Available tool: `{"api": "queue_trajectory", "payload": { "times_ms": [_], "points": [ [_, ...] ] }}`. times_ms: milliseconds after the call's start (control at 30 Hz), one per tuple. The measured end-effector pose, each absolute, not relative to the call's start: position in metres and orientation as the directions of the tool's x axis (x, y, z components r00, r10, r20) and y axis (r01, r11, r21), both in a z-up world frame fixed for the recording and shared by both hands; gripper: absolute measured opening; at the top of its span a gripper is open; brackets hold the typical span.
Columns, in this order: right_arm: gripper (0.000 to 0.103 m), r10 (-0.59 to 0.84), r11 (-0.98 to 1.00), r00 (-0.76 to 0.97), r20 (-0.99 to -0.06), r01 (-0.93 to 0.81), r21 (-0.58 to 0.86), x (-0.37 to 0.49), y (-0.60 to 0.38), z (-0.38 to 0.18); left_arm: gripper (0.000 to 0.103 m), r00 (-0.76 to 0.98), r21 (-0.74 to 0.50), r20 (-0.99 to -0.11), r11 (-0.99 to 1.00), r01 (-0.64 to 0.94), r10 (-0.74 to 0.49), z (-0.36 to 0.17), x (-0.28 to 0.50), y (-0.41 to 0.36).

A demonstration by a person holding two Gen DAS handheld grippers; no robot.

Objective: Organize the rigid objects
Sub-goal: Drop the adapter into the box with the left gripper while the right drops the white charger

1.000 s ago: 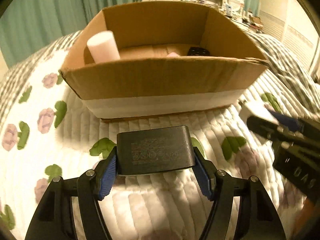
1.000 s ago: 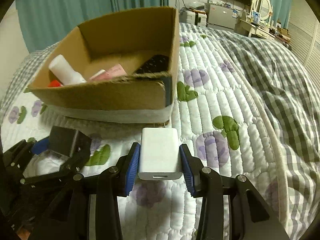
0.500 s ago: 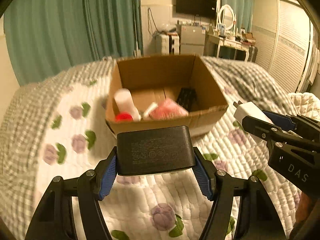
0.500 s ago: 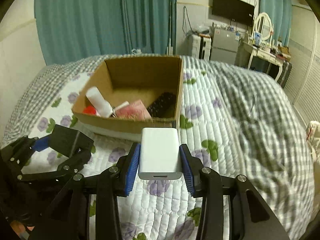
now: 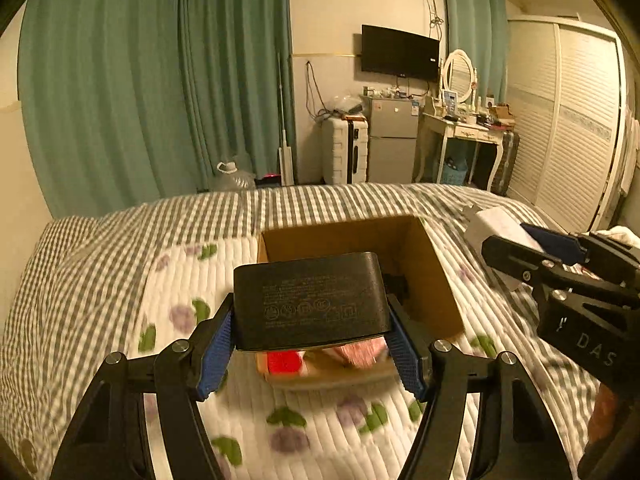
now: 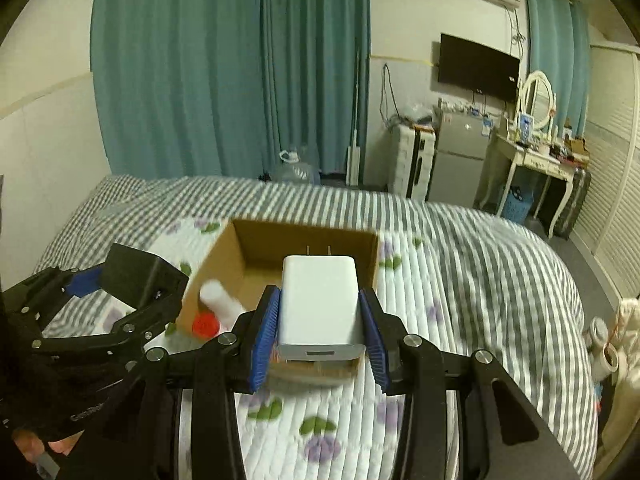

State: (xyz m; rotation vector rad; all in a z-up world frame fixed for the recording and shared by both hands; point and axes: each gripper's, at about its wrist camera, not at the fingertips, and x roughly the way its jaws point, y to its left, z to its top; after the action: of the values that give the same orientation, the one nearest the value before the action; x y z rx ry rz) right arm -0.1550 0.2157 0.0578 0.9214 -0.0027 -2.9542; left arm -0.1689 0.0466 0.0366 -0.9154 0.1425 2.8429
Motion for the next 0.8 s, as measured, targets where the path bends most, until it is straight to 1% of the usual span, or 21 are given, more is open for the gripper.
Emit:
{"api": "queue_trajectory", "payload": {
  "times_ms": [167, 267, 400, 500, 567, 667, 800],
  "points": [
    [0.04, -0.066, -0.998, -0.83, -0.554, 0.059, 0.031, -0.199, 0.216, 0.067, 0.07, -0.805, 0.056, -0.585, -0.986, -0.157, 0.095, 0.036, -0.214, 0.053],
    [0.04, -0.068, -0.998, -0.827, -0.558, 0.056, 0.039, -0.229, 0.219, 0.063, 0.07, -0.792, 0.071, -0.606, -0.985, -0.155, 0.081, 0.021, -0.246, 0.06],
    [0.04, -0.057, -0.998, -0.814, -0.578, 0.049, 0.028, -0.265, 0.221, 0.045, 0.07, -0.752, 0.069, -0.655, -0.986, -0.155, 0.072, -0.01, -0.282, 0.071],
    [0.04, -0.066, -0.998, -0.795, -0.603, 0.049, 0.044, -0.288, 0.225, 0.024, 0.07, -0.725, 0.095, -0.687, -0.984, -0.15, 0.044, -0.034, -0.305, 0.078],
    [0.04, -0.078, -0.997, -0.779, -0.622, 0.056, 0.055, -0.302, 0.227, 0.008, 0.07, -0.709, 0.089, -0.704, -0.985, -0.147, 0.043, -0.046, -0.316, 0.08],
    [0.04, -0.075, -0.997, -0.772, -0.631, 0.064, 0.041, -0.311, 0.228, -0.008, 0.07, -0.696, 0.079, -0.715, -0.983, -0.166, 0.06, -0.055, -0.324, 0.084],
    [0.04, -0.091, -0.996, -0.765, -0.637, 0.066, 0.064, -0.315, 0.232, -0.021, 0.07, -0.683, 0.102, -0.73, -0.981, -0.166, 0.04, -0.067, -0.325, 0.086]
  ]
}}
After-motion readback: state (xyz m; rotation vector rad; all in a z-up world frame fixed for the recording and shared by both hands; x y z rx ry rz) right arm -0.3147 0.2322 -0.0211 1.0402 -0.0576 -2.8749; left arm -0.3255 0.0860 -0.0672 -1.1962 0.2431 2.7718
